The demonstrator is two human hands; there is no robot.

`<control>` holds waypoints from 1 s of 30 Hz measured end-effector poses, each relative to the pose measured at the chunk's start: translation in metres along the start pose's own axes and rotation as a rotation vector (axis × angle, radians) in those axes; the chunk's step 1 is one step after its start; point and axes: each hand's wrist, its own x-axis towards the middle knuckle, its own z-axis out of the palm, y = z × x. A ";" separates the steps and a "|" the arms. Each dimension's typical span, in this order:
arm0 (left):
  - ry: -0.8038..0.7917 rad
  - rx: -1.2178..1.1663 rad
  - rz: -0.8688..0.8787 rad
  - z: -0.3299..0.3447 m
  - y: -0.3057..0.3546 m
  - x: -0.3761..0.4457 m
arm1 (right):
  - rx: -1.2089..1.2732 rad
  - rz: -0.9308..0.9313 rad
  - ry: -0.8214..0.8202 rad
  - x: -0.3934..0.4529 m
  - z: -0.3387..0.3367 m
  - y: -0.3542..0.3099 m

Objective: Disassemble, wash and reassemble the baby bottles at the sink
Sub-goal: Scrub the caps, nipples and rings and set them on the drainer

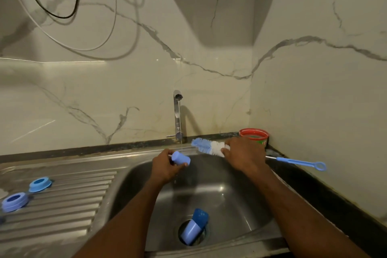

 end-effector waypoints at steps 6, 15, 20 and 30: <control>0.008 -0.172 0.002 0.011 0.011 -0.001 | 0.071 -0.152 0.189 -0.012 0.001 -0.027; -0.087 -0.099 0.140 0.013 0.011 -0.002 | 0.027 -0.067 0.108 -0.016 0.012 -0.042; -0.029 -0.065 0.135 0.012 0.015 -0.003 | 0.097 -0.102 0.138 -0.011 0.014 -0.028; 0.020 -0.086 0.086 0.013 0.014 0.000 | 0.082 -0.132 0.097 -0.007 0.019 -0.028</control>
